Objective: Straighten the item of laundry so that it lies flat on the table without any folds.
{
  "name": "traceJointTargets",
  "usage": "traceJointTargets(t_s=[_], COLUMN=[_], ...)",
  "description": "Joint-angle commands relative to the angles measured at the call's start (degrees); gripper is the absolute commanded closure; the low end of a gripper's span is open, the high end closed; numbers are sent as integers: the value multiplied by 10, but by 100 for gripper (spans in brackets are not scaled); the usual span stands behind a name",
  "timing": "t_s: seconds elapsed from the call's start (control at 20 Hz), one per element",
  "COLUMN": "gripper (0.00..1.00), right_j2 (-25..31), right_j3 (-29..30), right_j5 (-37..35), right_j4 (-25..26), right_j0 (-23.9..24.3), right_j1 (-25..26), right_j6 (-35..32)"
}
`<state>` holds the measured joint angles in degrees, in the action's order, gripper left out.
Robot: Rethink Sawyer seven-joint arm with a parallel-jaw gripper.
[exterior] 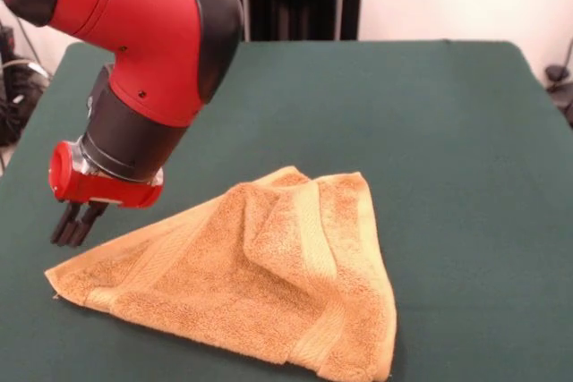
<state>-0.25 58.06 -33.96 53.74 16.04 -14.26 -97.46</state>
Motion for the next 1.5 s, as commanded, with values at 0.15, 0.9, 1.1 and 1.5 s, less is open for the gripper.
traceJointTargets(t_s=[0.15,0.9,1.1,1.5], gripper=[100,100,100,100], right_j2=[20,133,170,234], right_j3=[38,156,184,222], right_j5=[8,-35,-46,-48], right_j4=[-6,-115,-144,-176], right_j0=[18,85,106,147], right_j1=[-26,-118,-132,-141], right_j6=[50,157,173,181])
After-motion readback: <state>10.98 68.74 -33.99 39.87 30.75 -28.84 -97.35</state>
